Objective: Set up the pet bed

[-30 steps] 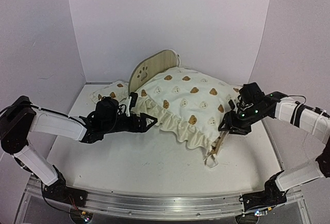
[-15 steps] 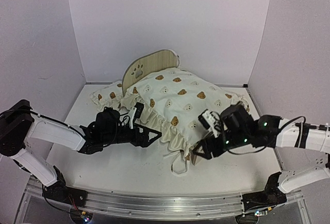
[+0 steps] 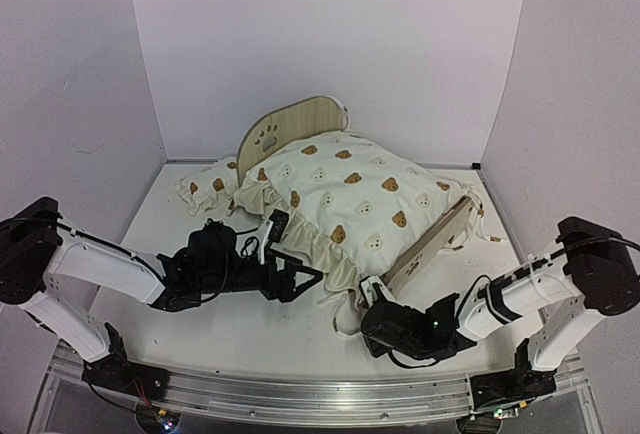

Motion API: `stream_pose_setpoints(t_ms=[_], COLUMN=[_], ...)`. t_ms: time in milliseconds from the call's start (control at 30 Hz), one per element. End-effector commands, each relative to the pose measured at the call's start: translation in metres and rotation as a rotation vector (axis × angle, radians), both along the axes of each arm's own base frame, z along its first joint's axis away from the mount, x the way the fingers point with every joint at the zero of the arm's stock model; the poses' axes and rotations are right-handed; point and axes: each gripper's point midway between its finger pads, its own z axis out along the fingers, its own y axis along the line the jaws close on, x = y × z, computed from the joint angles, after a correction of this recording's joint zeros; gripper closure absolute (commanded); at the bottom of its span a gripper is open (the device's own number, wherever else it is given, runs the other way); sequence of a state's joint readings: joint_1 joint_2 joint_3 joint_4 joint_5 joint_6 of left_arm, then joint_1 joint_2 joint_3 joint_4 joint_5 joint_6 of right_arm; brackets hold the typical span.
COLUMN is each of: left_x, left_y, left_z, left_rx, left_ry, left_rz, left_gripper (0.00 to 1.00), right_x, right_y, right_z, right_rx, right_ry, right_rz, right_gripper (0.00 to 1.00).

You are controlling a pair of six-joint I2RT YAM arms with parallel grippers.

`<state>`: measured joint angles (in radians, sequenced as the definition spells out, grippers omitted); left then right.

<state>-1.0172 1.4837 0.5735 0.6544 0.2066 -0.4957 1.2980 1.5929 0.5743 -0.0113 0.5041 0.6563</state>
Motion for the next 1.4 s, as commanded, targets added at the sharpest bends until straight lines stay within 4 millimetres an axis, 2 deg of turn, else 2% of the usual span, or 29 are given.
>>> stream_pose_setpoints(t_ms=[0,67,133,167,267,433,567,600,700,767,833,967,1067,1200,1267,1367], left_x=[-0.003,-0.003,-0.002,-0.002,-0.003,-0.013,-0.016,-0.013,-0.010,-0.009,-0.009,-0.008,-0.005,-0.008,-0.009,-0.008], left_y=[0.004,0.010,0.014,0.014,0.010,-0.014,-0.030,-0.032,-0.032,-0.033,-0.033,-0.030,-0.024,-0.016,-0.012,-0.006], left_z=[0.042,0.045,0.046,0.044,0.038,0.042,0.047,0.046,0.040,0.036,0.032,0.022,0.012,0.015,0.015,0.016], left_rx=[-0.108,-0.116,-0.120,-0.117,-0.109,-0.111,-0.121,-0.120,-0.117,-0.111,-0.106,-0.088,-0.065,-0.068,-0.069,-0.072], left_ry=[-0.081,-0.083,-0.082,-0.079,-0.058,-0.082,-0.102,-0.100,-0.088,-0.078,-0.065,-0.048,-0.044,-0.054,-0.052,-0.054], left_rz=[0.011,0.030,0.047,0.050,0.034,-0.096,-0.163,-0.155,-0.138,-0.136,-0.133,-0.113,-0.079,-0.070,-0.064,-0.042], left_gripper=[0.16,0.16,0.16,0.15,0.15,0.16,0.19,0.20,0.20,0.19,0.16,0.15,0.16,0.16,0.16,0.15], right_x=[0.026,0.024,0.025,0.024,0.018,-0.005,-0.008,-0.008,-0.016,-0.017,-0.009,0.006,0.013,0.019,0.020,0.020], right_y=[0.026,0.037,0.041,0.042,0.038,0.025,0.020,0.020,0.020,0.025,0.024,0.024,0.019,0.015,0.018,0.010], right_z=[0.028,0.033,0.039,0.044,0.060,0.097,0.132,0.131,0.105,0.090,0.077,0.060,0.046,0.033,0.028,0.013], right_rx=[0.178,0.217,0.233,0.237,0.231,0.229,0.250,0.249,0.257,0.267,0.251,0.285,0.340,0.385,0.412,0.401], right_ry=[-0.152,-0.160,-0.171,-0.176,-0.152,-0.045,-0.060,-0.041,0.062,0.073,0.053,0.016,0.001,-0.014,-0.001,0.015], right_rz=[-0.096,-0.060,-0.054,-0.042,-0.022,0.052,0.103,0.110,0.112,0.118,0.061,-0.067,-0.163,-0.262,-0.292,-0.384], right_gripper=[0.69,0.78,0.95,1.00,1.00,1.00,1.00,1.00,0.97,0.82,0.70,0.55,0.51,0.47,0.47,0.49])
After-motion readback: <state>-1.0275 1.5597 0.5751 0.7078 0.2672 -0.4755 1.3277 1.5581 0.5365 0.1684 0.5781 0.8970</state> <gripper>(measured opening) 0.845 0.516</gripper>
